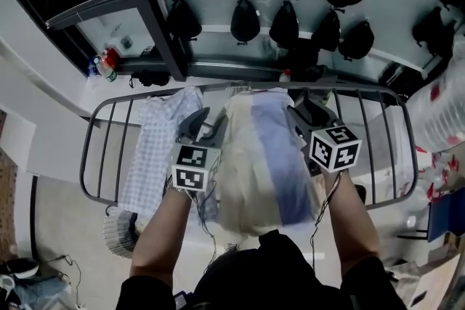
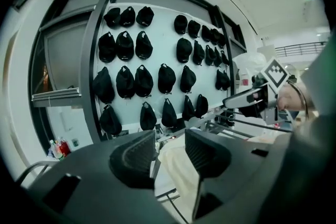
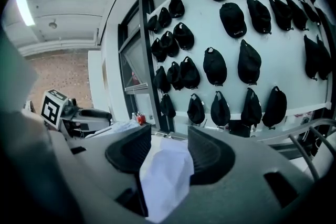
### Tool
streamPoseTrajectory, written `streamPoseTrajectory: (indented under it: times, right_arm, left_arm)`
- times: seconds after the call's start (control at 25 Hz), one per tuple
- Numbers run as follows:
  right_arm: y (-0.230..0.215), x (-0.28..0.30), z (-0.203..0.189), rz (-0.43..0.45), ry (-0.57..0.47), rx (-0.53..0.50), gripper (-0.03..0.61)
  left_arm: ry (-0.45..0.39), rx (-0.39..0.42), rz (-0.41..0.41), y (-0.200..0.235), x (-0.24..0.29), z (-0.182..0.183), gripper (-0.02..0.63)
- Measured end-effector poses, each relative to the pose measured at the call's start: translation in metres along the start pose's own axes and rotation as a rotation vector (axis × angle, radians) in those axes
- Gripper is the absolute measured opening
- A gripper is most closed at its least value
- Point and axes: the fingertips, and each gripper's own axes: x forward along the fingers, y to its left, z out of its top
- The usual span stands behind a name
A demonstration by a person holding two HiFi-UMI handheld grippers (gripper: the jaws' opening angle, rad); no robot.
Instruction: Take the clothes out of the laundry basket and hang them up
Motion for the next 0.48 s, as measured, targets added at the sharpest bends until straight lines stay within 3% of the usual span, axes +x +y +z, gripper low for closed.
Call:
streamPoseTrajectory:
  times: [0.48]
  right_arm:
    - [0.094, -0.046, 0.011, 0.049, -0.075, -0.013, 0.188]
  left_arm:
    - [-0.115, -0.024, 0.01, 0.002, -0.1, 0.012, 0.087]
